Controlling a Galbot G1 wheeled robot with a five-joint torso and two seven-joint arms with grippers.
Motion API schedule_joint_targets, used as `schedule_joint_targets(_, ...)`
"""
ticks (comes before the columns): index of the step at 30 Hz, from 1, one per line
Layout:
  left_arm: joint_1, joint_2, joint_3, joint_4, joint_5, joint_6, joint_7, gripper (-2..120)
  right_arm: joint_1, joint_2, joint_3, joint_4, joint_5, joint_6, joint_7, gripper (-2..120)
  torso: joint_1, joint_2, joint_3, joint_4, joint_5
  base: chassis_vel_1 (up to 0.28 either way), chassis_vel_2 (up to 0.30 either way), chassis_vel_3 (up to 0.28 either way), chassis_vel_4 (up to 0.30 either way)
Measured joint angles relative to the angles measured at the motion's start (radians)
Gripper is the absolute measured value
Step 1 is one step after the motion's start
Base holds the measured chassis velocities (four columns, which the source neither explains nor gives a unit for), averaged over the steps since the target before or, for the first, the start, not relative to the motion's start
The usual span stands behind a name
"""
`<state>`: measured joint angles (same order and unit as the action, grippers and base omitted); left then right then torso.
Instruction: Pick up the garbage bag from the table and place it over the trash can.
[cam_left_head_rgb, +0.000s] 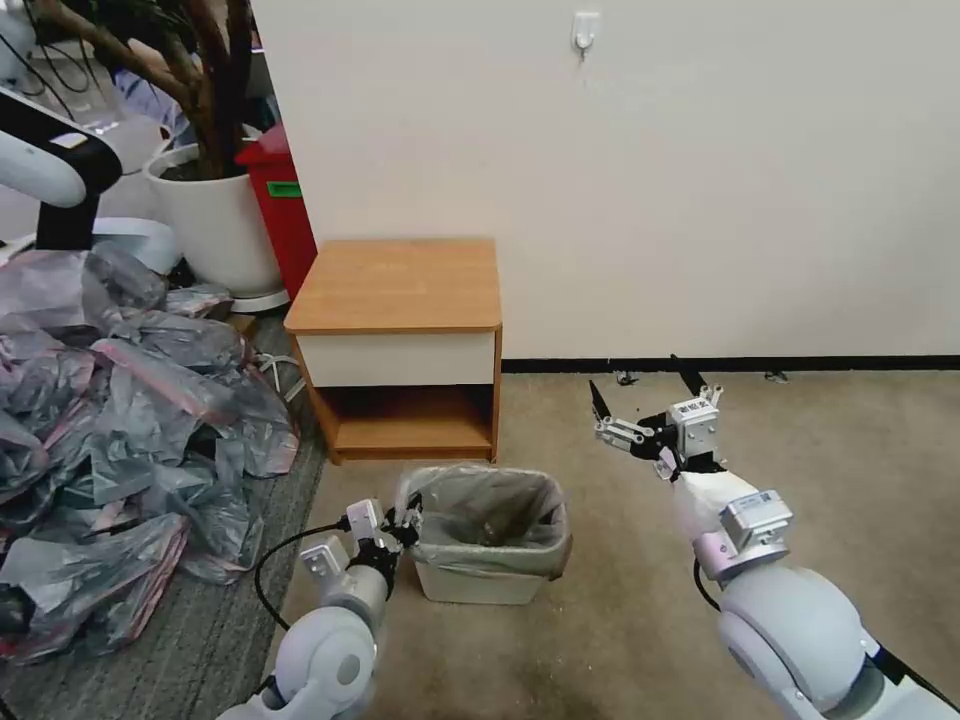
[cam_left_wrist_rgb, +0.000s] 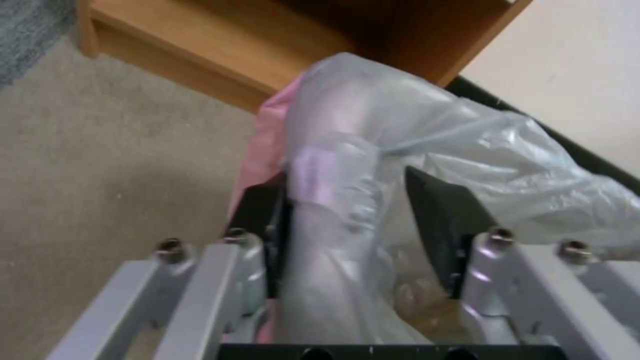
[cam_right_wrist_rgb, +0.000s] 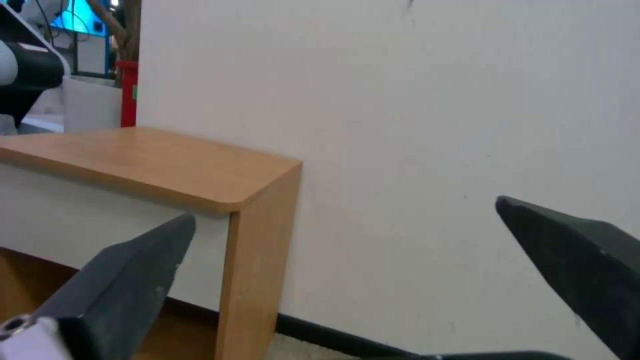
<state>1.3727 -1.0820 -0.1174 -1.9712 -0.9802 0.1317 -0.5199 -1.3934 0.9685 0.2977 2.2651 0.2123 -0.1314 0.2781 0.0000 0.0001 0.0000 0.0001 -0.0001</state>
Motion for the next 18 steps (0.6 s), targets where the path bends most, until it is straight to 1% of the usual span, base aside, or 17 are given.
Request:
schedule_joint_targets(1, 0.002, 0.002, -0.001, -0.002, 0.0, 0.001, -0.002, 52, 0.0, 0.001, -0.001, 0.0, -0.001, 0.0, -0.001, 111, 0.0, 0.0, 0.0, -0.0001, 0.0, 0.0, 0.0, 0.0, 0.0)
schedule_joint_targets(2, 0.007, 0.008, -0.004, -0.008, 0.001, 0.004, -0.003, 59, 0.0, 0.003, -0.003, -0.001, -0.002, 0.0, -0.001, 113, 0.0, 0.0, 0.0, 0.0, 0.0001, 0.0, 0.0, 0.0, 0.0)
schedule_joint_targets(3, 0.007, 0.008, -0.004, -0.008, 0.001, 0.004, -0.003, 59, 0.0, 0.003, -0.003, -0.001, -0.002, 0.0, -0.001, 113, 0.0, 0.0, 0.0, 0.0, 0.0001, 0.0, 0.0, 0.0, 0.0)
schedule_joint_targets(4, 0.011, 0.012, -0.006, -0.012, 0.002, 0.005, -0.003, 63, 0.0, 0.004, -0.004, -0.002, -0.002, 0.0, -0.002, 114, 0.0, 0.0, 0.0, 0.0, 0.0001, 0.0, 0.0, 0.0, 0.0)
schedule_joint_targets(5, 0.018, 0.02, -0.009, -0.02, 0.004, 0.008, -0.003, 69, 0.0, 0.005, -0.005, -0.003, -0.003, 0.0, -0.002, 114, 0.0, 0.0, 0.0, 0.0, 0.0001, 0.0, 0.0, 0.0, 0.0)
schedule_joint_targets(7, 0.026, 0.032, -0.013, -0.034, 0.005, 0.011, -0.003, 75, 0.001, 0.008, -0.005, -0.005, -0.003, 0.0, -0.002, 114, 0.0, 0.0, 0.0, 0.0, 0.0001, 0.0, 0.0, 0.0, 0.0)
schedule_joint_targets(13, 0.046, 0.047, -0.021, -0.06, 0.033, 0.012, 0.007, 77, -0.003, 0.013, 0.003, -0.007, -0.003, 0.0, -0.003, 112, 0.0, 0.0, 0.0, 0.0, 0.0, 0.0, 0.0, 0.0, 0.0)
schedule_joint_targets(15, 0.063, 0.056, -0.031, -0.073, 0.079, 0.002, 0.034, 77, -0.01, 0.015, 0.016, -0.007, 0.0, 0.006, -0.002, 110, 0.0, 0.0, 0.0, 0.0, 0.0001, 0.0, 0.0, 0.0, 0.0)
schedule_joint_targets(17, 0.088, 0.067, -0.056, -0.086, 0.164, -0.035, 0.078, 78, -0.024, 0.022, 0.04, -0.007, 0.005, 0.016, -0.003, 104, 0.0, 0.0, 0.0, 0.0, 0.0, 0.0, 0.0, 0.0, 0.0)
schedule_joint_targets(18, 0.088, 0.067, -0.056, -0.086, 0.164, -0.035, 0.078, 78, -0.024, 0.022, 0.04, -0.007, 0.005, 0.016, -0.003, 104, 0.0, 0.0, 0.0, 0.0, 0.0, 0.0, 0.0, 0.0, 0.0)
